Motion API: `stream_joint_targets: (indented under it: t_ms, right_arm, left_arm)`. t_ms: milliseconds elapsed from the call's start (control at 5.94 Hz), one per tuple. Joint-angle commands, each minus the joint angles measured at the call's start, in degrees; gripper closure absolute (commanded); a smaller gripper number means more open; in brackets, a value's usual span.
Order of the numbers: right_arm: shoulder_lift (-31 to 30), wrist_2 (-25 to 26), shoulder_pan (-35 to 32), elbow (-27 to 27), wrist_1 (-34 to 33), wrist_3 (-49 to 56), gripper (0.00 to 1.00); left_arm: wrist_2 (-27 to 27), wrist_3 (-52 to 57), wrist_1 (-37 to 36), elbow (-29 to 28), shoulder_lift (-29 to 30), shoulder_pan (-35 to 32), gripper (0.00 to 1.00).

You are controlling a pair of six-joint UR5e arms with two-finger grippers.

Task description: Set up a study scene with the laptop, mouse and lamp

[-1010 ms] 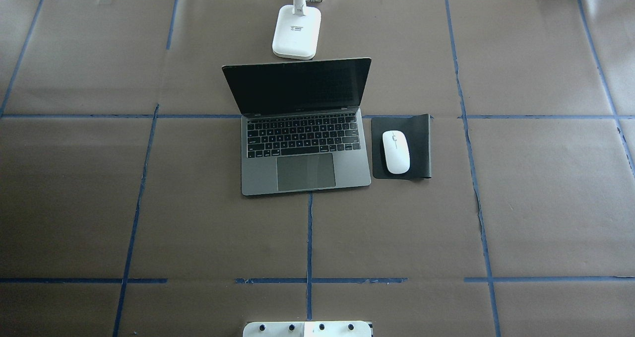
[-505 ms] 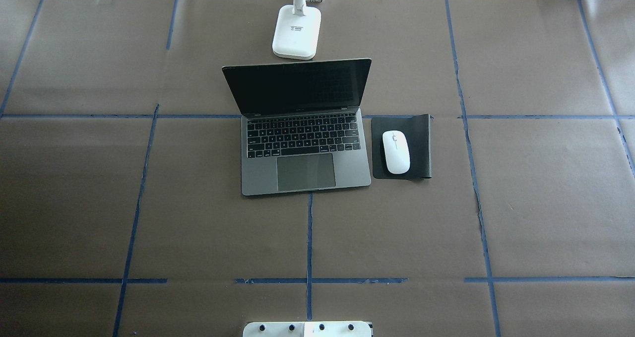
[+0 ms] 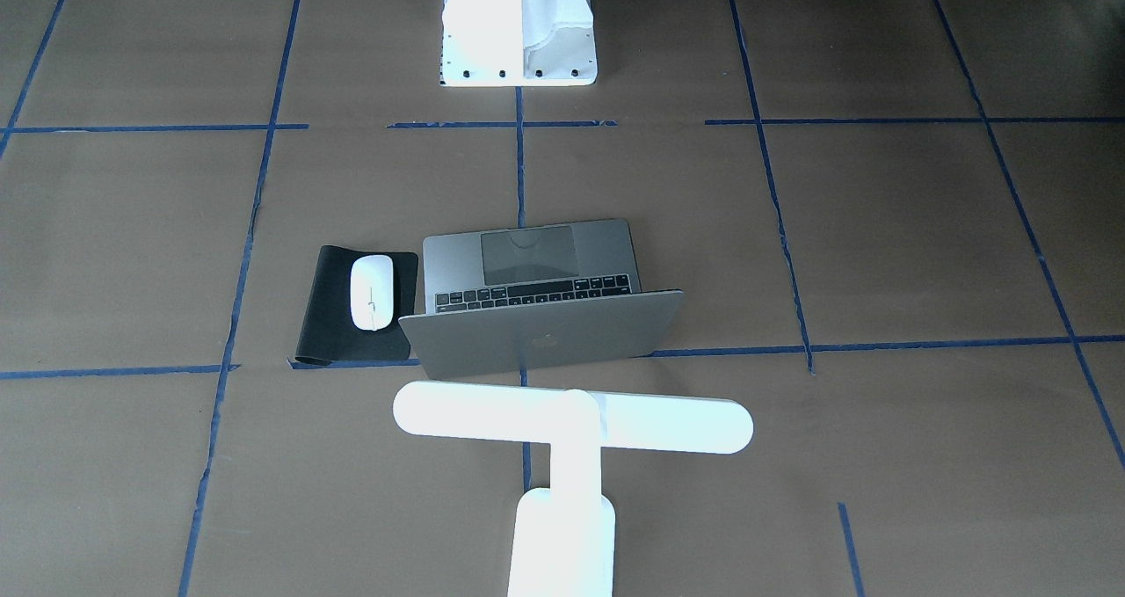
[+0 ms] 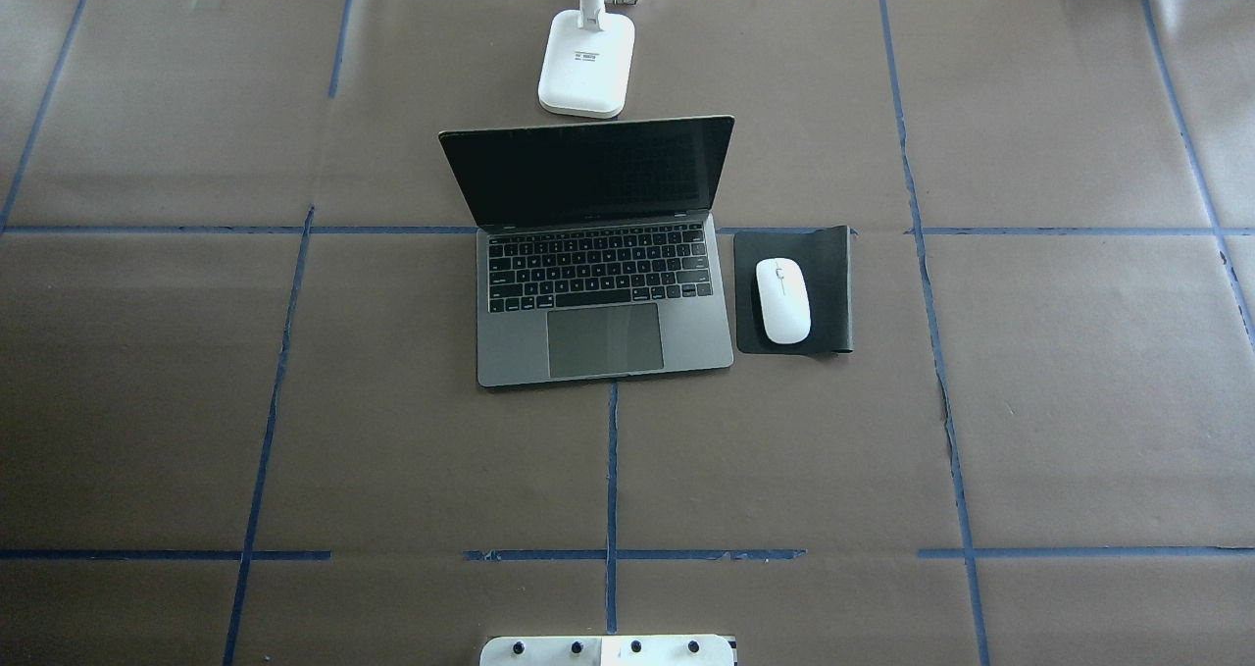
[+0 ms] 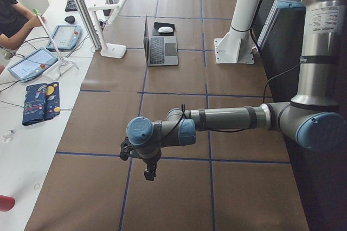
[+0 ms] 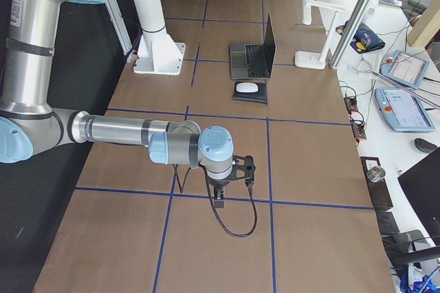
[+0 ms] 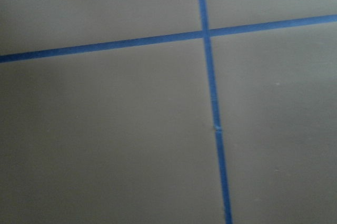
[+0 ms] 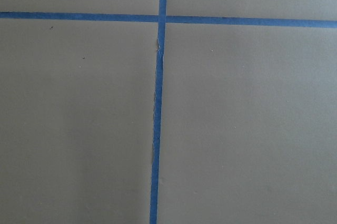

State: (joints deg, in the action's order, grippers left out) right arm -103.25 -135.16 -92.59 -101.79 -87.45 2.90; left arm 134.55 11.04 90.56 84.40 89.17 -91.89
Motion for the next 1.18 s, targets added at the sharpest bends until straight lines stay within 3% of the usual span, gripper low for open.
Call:
stream_joint_targets:
  t_ms: [0, 337, 673, 1010]
  right_arm:
    - [0.2, 0.0, 0.0, 0.4, 0.0, 0.0, 0.0]
    - [0.2, -0.1, 0.0, 0.4, 0.0, 0.0, 0.0]
    - [0.2, -0.1, 0.0, 0.2, 0.1, 0.0, 0.0]
    - [0.2, -0.1, 0.0, 0.2, 0.1, 0.0, 0.0]
  left_arm:
    - [1.4, -2.3, 1.0, -0.2, 0.0, 0.0, 0.0]
    - [2.8, -2.6, 0.6, 2.6, -0.6, -0.2, 0.0]
    - [2.6, -2.5, -3.4, 9.4, -1.4, -0.5, 0.0]
    - [2.2, -2.4, -3.4, 9.7, -1.6, -0.5, 0.0]
